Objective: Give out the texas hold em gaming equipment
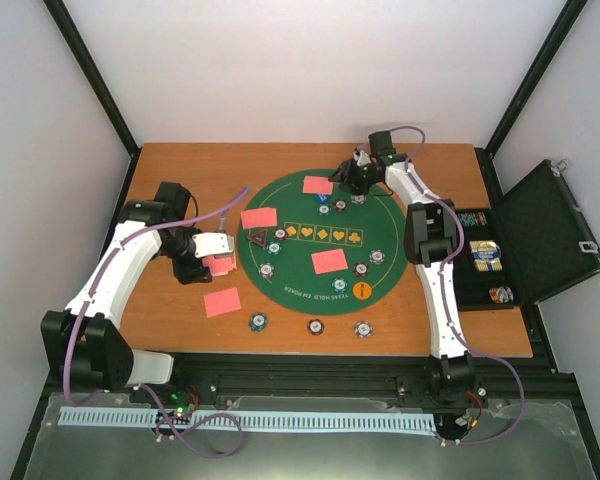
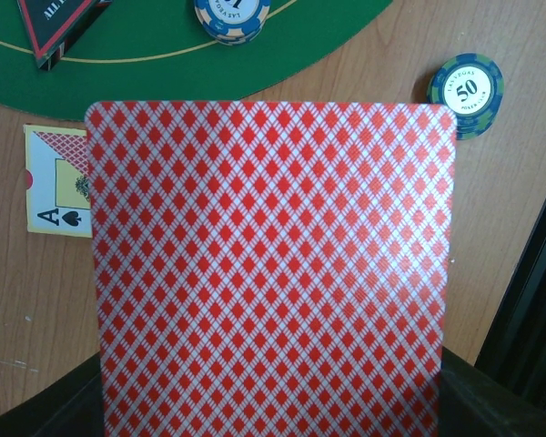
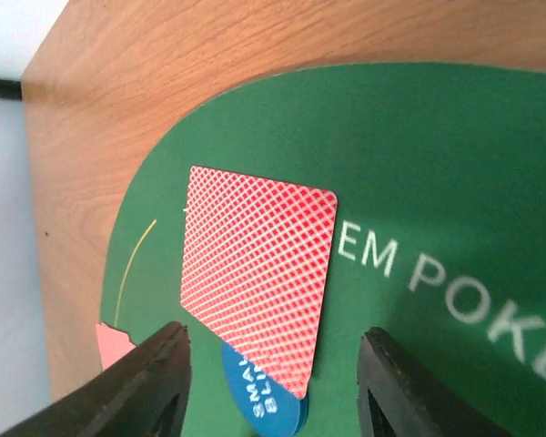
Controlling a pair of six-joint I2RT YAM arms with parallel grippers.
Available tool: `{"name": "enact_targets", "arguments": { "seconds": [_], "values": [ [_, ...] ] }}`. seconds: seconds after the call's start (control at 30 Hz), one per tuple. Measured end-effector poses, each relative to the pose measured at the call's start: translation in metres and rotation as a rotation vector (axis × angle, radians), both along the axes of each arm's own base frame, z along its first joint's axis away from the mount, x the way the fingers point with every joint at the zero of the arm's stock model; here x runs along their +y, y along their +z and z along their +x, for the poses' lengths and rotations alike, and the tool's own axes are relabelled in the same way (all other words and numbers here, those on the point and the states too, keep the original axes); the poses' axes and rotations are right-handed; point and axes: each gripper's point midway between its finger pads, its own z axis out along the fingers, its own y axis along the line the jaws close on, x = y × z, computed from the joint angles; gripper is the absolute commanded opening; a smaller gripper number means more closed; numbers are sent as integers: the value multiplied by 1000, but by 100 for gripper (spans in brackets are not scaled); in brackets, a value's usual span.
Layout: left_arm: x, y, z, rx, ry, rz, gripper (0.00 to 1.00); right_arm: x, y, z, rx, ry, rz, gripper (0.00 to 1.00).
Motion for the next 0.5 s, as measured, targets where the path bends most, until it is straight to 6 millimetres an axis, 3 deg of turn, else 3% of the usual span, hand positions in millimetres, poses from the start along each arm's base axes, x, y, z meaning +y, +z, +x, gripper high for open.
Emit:
{"name": "enact_targets", "arguments": {
  "seconds": [0.13,0.3,0.4,0.5],
  "values": [
    [0,0,0,2,4,-3,10,-11,18,-7,-11,-12,-46,59],
    [-1,1,0,4,11,-10,10,-17,76,-36,-63,-13,-57,70],
    [-3,3,-1,2,19,-23,9,-14,117,-71,-124,-5,-39,84],
    [-5,5,-2,-3,23,-35,8,8,149,-118,-184,35,-6,86]
  ]
}}
